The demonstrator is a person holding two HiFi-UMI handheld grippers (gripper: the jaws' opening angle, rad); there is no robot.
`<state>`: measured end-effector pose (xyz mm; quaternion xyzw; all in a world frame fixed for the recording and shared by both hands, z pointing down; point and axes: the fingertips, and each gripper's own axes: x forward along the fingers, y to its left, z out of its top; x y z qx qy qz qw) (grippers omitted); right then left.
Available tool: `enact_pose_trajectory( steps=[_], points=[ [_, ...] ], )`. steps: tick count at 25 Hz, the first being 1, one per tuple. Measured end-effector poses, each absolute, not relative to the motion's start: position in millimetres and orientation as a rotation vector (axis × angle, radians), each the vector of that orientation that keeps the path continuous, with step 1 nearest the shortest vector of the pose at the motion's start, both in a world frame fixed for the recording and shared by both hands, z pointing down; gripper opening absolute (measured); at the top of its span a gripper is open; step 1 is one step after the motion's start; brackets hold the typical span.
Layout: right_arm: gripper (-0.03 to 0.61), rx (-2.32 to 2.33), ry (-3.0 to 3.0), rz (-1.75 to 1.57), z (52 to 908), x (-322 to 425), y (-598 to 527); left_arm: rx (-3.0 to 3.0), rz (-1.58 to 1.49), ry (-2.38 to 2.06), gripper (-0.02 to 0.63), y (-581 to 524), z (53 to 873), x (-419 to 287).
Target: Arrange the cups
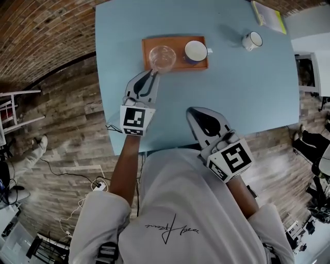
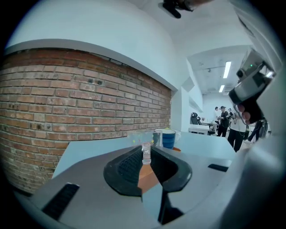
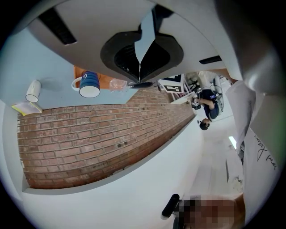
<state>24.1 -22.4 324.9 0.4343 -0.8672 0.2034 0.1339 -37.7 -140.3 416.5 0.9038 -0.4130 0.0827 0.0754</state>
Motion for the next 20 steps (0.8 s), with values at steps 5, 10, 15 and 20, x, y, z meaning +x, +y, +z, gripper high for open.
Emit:
enact_pose_trajectory(
  steps=[5, 10, 15, 20],
  points=[
    [0.021, 1.201, -2.54, 0.582, 323.3, 32.5, -21.1, 2.666, 0.23, -1.315, 0.054, -133.4, 413.8, -35.7],
    [0.021, 1.145, -2.558, 0.578, 324.3, 41.0, -20.2, 2.632, 0.218, -1.396, 0.054, -128.2, 410.8, -34.8],
    [0.021, 1.116, -2.566, 0.565, 324.4, 46.8, -18.1, 2.615, 0.208, -1.465, 0.054, -124.8, 407.7, -33.0],
    [0.021, 1.078, -2.567, 0.551, 327.2, 56.1, -12.7, 2.579, 0.194, -1.552, 0.054, -123.5, 408.2, -30.1]
  ],
)
